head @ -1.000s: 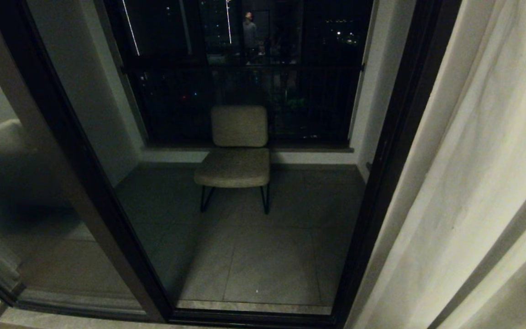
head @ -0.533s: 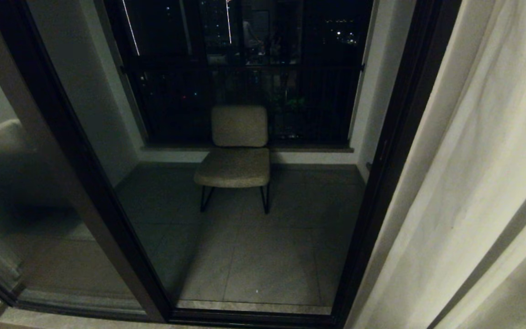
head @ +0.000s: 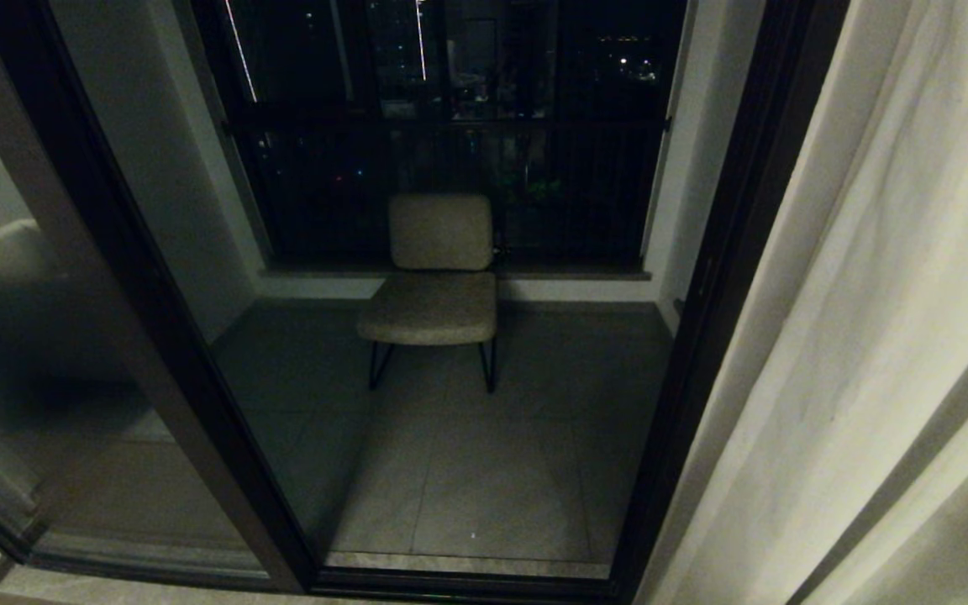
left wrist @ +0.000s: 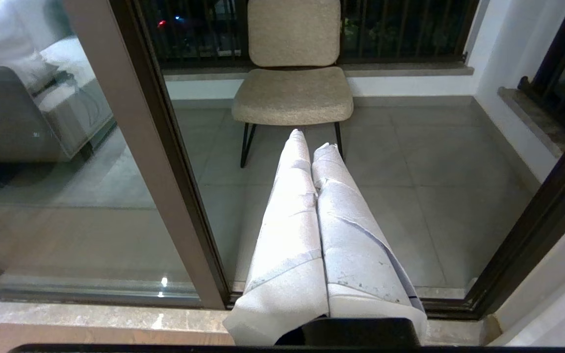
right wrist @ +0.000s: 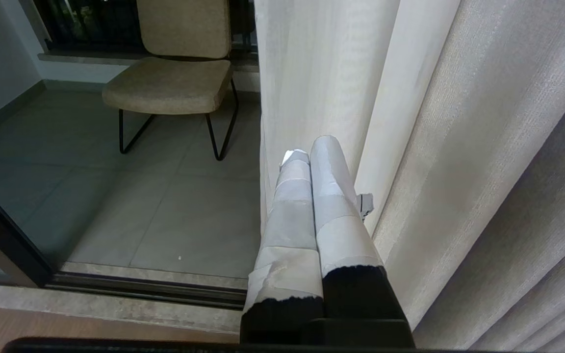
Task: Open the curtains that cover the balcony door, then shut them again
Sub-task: Close the inner curtains on both sides
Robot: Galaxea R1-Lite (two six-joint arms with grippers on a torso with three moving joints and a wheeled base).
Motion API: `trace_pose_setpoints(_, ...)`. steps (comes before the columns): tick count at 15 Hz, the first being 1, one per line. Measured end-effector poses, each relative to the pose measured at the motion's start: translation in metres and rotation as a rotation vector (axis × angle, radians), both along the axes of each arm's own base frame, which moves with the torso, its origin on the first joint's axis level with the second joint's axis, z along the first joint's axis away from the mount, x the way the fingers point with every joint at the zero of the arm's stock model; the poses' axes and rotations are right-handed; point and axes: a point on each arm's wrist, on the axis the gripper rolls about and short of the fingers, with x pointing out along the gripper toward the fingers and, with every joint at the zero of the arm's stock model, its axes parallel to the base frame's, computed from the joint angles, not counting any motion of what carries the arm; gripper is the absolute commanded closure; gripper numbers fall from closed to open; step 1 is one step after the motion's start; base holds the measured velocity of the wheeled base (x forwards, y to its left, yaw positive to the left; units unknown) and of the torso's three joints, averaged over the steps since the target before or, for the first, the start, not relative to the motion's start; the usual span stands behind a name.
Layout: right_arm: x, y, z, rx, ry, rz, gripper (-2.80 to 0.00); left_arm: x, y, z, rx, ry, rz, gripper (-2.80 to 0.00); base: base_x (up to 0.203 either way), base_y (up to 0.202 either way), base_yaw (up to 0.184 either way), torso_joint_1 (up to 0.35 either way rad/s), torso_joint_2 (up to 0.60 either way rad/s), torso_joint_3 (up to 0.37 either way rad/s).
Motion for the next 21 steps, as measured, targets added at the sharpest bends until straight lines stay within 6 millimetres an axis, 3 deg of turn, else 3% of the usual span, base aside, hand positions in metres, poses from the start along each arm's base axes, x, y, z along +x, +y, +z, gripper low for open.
trace_pose_setpoints(21, 0.0, 0.0, 0.0, 0.0, 0.0, 0.0, 0.0, 0.0, 0.0, 0.0001, 0.0, 0.0, 0.0, 0.0, 0.0, 0.0, 0.0, 0.0, 0.0, 0.0)
